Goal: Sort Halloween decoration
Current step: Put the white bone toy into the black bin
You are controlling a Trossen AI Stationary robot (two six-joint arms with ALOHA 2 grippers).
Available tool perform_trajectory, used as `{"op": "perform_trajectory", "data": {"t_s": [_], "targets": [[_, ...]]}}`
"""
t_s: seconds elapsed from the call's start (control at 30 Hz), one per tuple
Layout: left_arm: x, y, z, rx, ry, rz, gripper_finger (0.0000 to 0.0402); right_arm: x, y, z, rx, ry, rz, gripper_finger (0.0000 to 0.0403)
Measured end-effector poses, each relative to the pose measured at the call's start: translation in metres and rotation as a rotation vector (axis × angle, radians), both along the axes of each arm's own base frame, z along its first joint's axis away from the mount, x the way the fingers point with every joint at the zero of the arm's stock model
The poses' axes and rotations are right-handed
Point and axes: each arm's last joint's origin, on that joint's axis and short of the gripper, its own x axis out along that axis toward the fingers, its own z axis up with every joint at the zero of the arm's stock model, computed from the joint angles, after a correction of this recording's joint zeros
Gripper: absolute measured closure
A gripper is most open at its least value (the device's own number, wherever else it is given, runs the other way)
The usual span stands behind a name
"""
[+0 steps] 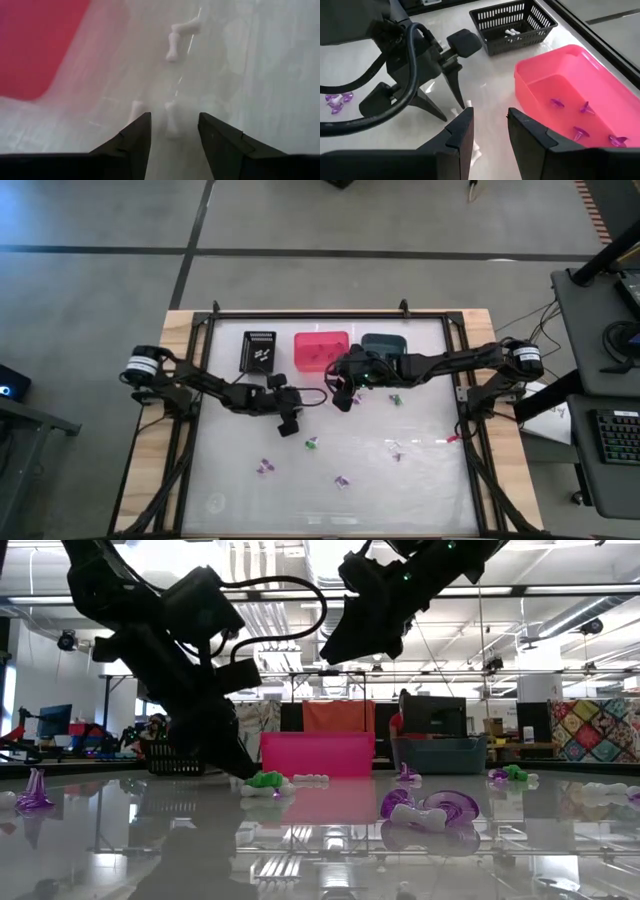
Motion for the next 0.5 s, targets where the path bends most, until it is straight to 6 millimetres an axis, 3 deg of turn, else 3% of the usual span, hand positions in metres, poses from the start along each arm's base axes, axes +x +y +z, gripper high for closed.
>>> {"op": "perform_trajectory", "data": {"t_s": [0.17,0.4,0.5], "targets": [[-0.0001,-0.0002,0.0004,-0.007,0.0,-0.006,0.029,0.0,0.0001,0.0,-0.004,0.001,0.003,0.0292],[-0.0006,-0.0006,0.0004,-0.018,0.006,-0.012,0.0385,0.0,0.0002,-0.0001,-0.007,0.002,0.006,0.0292],[-0.0009,-0.0007,0.0014,-0.027,0.004,-0.009,0.0393,-0.0004,0.0002,-0.0006,-0.013,0.011,0.011,0.0291]]}}
